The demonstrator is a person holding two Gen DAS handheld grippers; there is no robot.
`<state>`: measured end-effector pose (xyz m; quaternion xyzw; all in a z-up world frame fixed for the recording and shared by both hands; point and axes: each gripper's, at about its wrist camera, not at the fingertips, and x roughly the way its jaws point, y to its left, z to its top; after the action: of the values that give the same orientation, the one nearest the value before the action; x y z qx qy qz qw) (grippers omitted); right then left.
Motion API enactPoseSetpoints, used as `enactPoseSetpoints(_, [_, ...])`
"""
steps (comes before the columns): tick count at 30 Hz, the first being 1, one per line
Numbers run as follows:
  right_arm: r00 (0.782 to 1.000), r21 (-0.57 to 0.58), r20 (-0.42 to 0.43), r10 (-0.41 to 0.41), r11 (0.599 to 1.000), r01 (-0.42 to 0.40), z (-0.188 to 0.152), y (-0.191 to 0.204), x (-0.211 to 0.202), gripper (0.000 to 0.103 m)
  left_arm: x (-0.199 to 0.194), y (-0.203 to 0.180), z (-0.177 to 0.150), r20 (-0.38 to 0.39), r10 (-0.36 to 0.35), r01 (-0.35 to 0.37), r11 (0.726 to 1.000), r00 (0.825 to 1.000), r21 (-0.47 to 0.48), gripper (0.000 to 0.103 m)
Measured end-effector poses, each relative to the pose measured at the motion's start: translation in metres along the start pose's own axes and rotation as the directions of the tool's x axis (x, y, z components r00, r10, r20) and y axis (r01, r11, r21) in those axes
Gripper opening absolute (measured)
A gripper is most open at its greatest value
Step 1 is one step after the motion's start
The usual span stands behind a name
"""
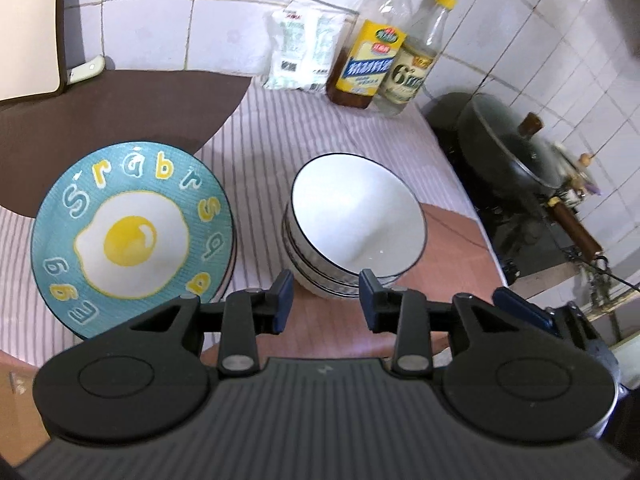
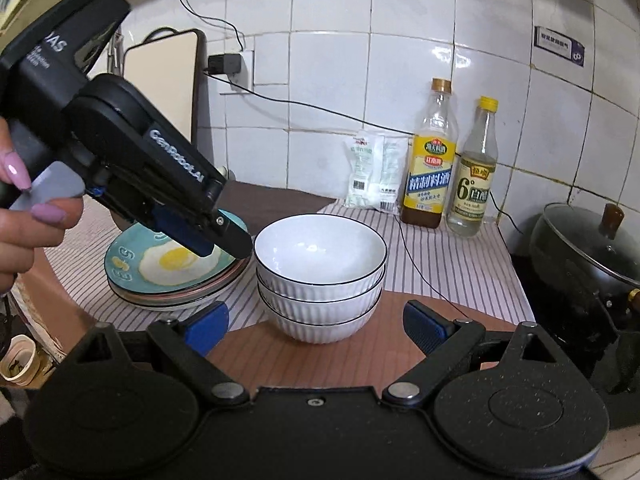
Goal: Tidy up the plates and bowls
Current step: 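Grip the three-bowl stack rim with both grippers and lift it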
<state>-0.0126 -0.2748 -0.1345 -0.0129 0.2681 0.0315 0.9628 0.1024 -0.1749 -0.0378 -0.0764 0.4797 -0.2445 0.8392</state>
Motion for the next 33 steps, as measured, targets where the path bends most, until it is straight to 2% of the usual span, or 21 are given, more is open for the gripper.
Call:
enactPoseSetpoints(5, [0.999,0.06,0.043,0.012,0.998,-0.015,-0.016,-0.009,0.011,0.096,-0.001,0.001,-0.02,0.087,-0.046,0.044,0.999,0.995,0.033,0.035])
enactPoseSetpoints(10, [0.998,0.09,0.054,0.043,0.995,-0.048,-0.033,-0.02,0.036,0.096,0.006,0.008,-0.035,0.156,-0.067,0.064,0.998,0.985,0.026,0.041])
enactPoseSetpoints(12, [0.998,0.101,0.04,0.048,0.994,-0.052,-0.037,-0.025,0.048,0.096,0.011,0.013,-0.038,0.165,-0.081,0.081,0.997,0.983,0.007,0.042])
enactPoseSetpoints(15, [0.998,0.101,0.028,0.064,0.993,-0.066,-0.039,-0.03,0.064,0.096,0.018,0.019,-0.04,0.171,-0.099,0.106,0.994,0.98,-0.028,0.048])
enactPoseSetpoints(19, [0.995,0.044,-0.003,0.1,0.994,-0.099,-0.04,-0.029,0.082,0.096,0.026,0.027,-0.039,0.179,-0.125,0.144,0.985,0.976,-0.098,0.055])
enactPoseSetpoints(27, [0.991,0.015,-0.016,0.131,0.991,-0.131,-0.044,-0.033,0.11,0.097,0.053,0.042,-0.022,0.129,-0.138,0.167,0.954,0.982,-0.25,0.06])
enactPoseSetpoints(33, [0.987,-0.01,-0.001,0.159,0.987,-0.159,-0.046,-0.03,0.124,0.097,0.078,0.037,-0.012,-0.012,-0.115,0.105,0.944,0.993,-0.312,0.061])
